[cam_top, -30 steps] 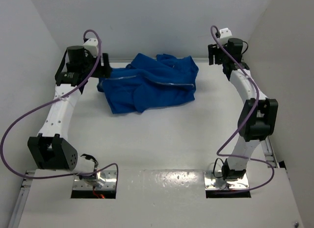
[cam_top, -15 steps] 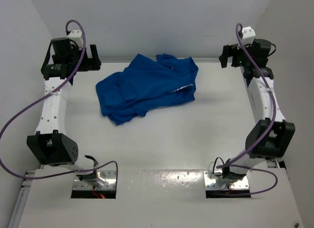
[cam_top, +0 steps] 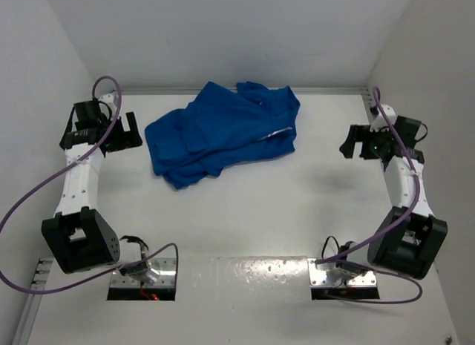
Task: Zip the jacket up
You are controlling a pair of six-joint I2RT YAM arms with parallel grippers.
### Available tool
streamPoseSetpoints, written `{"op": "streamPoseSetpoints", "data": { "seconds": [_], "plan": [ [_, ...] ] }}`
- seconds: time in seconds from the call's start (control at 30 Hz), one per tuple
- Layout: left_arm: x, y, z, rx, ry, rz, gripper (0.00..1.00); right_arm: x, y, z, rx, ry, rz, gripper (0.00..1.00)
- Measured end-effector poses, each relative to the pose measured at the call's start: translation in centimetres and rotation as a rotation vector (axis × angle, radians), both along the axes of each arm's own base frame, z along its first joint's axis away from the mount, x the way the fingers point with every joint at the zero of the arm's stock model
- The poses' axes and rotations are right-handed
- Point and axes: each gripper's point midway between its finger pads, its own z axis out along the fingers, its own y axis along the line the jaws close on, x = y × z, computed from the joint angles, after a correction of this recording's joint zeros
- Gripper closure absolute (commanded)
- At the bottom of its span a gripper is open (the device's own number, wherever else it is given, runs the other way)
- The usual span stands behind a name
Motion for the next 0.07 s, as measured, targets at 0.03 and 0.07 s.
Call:
{"op": "streamPoseSetpoints", "data": {
  "seconds": [0.03, 0.07],
  "plan": [
    [-0.33, 0.04, -0.50, 0.000, 0.006, 0.000, 0.00, -0.78, -0.24, -0.84, 0.014, 0.023, -0.013, 0.00],
    [-0.69, 0.04, -0.96, -0.001, 0.012, 0.002, 0.00, -1.49, -0.53, -1.59, 0.025, 0.039, -0.025, 0.00]
  ]
}}
